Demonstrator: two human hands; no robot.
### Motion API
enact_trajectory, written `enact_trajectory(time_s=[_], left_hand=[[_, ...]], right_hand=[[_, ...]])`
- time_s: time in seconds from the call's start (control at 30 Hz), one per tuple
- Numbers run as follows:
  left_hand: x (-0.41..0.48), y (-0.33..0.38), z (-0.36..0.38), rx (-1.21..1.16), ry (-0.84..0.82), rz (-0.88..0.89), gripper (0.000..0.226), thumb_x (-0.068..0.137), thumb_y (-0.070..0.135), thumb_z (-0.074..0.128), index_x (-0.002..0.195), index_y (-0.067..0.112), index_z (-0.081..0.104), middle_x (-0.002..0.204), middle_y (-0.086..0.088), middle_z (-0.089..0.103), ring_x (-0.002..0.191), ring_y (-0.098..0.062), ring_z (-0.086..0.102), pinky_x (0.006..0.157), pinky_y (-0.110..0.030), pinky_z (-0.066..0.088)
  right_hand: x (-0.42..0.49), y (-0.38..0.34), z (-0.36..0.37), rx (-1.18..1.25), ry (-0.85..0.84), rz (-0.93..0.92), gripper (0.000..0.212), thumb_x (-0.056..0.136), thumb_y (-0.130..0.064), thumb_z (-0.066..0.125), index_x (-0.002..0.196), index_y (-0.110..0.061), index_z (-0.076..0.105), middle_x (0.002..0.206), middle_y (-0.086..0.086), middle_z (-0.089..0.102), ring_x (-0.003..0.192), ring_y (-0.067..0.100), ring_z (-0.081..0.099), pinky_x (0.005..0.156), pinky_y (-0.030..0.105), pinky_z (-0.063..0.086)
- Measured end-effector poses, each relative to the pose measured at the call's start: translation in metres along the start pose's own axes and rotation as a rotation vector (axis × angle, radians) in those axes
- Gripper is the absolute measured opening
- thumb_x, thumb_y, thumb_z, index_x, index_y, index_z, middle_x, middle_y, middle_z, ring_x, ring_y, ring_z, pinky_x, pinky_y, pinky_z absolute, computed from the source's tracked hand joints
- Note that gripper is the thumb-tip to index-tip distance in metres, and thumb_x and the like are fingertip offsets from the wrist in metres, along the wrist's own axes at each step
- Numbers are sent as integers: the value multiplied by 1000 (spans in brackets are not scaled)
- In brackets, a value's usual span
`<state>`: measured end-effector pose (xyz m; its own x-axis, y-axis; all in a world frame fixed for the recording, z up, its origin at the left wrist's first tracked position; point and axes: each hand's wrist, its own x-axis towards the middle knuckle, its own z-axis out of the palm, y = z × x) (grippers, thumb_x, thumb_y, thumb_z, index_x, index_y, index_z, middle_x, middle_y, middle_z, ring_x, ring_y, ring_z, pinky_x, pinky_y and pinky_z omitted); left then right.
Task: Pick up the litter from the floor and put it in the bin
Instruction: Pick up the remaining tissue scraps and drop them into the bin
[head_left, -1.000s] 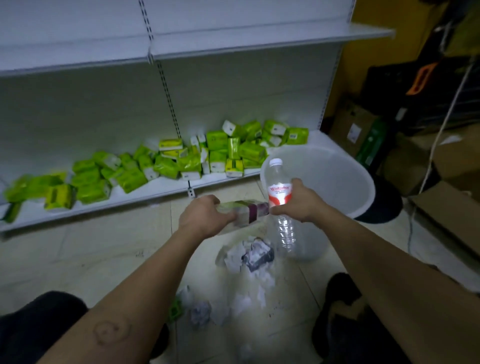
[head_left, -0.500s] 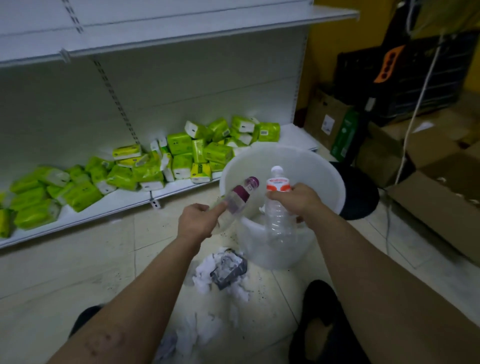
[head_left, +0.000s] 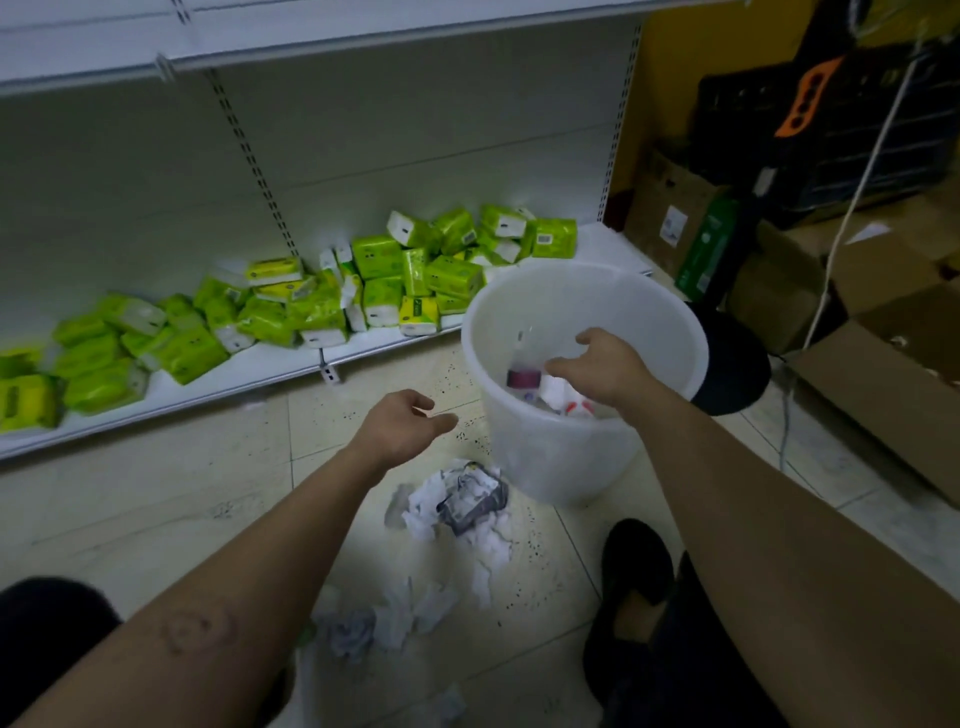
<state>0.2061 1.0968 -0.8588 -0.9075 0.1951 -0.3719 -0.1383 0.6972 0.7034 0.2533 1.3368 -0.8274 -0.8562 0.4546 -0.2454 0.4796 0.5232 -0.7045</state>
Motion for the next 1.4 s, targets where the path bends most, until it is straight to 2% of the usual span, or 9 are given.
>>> enact_trajectory(time_s=[0.23, 0.33, 0.5, 0.63, 0.8, 0.97, 1.07, 1.27, 1.4], left_hand=[[-26, -65, -9, 116, -60, -91, 51, 79, 41, 71, 120, 12, 59, 118, -10, 63, 102, -26, 61, 88, -32, 48], [-29, -93, -6, 151, -87, -137, 53, 80, 41, 70, 123, 12, 58, 124, -11, 61, 105, -26, 60, 90, -32, 48], [-24, -142, 6, 216, -178, -228, 58, 82, 42, 68, 130, 11, 54, 131, -11, 58, 117, -27, 56, 94, -32, 45], [-15, -183, 28, 305, -288, -277, 55, 84, 40, 66, 129, 11, 53, 132, -10, 55, 117, -25, 54, 90, -30, 41], [2, -234, 59, 428, -431, -278, 51, 84, 33, 65, 127, 9, 53, 128, -12, 58, 114, -27, 56, 91, -30, 44], [25, -271, 96, 532, -474, -173, 47, 89, 44, 51, 122, 12, 54, 117, -10, 63, 103, -29, 62, 91, -36, 50], [31, -292, 119, 570, -404, -177, 52, 87, 50, 49, 123, 13, 49, 117, -15, 58, 107, -36, 56, 90, -47, 49], [39, -334, 146, 559, -429, -276, 60, 78, 36, 66, 130, 16, 42, 123, -16, 49, 113, -37, 50, 91, -52, 45], [53, -342, 156, 597, -317, -208, 44, 82, 27, 63, 121, 12, 48, 116, -15, 54, 106, -34, 54, 88, -46, 43]], right_hand=[[-49, -32, 62, -239, -231, -203, 56, 78, -40, 66, 126, -15, 54, 125, 10, 62, 113, 27, 57, 97, 32, 45], [-69, -29, 102, -394, -417, -240, 55, 82, -38, 62, 130, -13, 50, 129, 11, 59, 113, 27, 57, 93, 34, 46], [-76, 3, 154, -537, -664, -39, 50, 88, -34, 58, 130, -8, 53, 134, 13, 54, 118, 29, 54, 97, 36, 45], [-86, 46, 197, -427, -753, 183, 51, 89, -31, 58, 129, 1, 51, 121, 20, 59, 100, 28, 60, 78, 34, 48], [-89, 93, 253, -571, -919, 219, 63, 88, -35, 62, 138, -4, 40, 142, 15, 43, 122, 30, 50, 92, 35, 45], [-76, 121, 294, -568, -991, 267, 66, 87, -36, 62, 141, -7, 36, 146, 14, 39, 128, 29, 44, 100, 36, 40], [-91, 145, 329, -560, -1034, 315, 60, 85, -34, 66, 133, -7, 45, 138, 14, 47, 123, 27, 49, 93, 31, 43], [-132, 193, 386, -598, -935, 345, 98, 68, -54, 75, 140, -13, 22, 140, 14, 27, 117, 32, 48, 88, 41, 48], [-139, 221, 384, -576, -717, 268, 48, 85, -38, 60, 123, -15, 43, 123, 9, 47, 101, 25, 56, 72, 33, 46]])
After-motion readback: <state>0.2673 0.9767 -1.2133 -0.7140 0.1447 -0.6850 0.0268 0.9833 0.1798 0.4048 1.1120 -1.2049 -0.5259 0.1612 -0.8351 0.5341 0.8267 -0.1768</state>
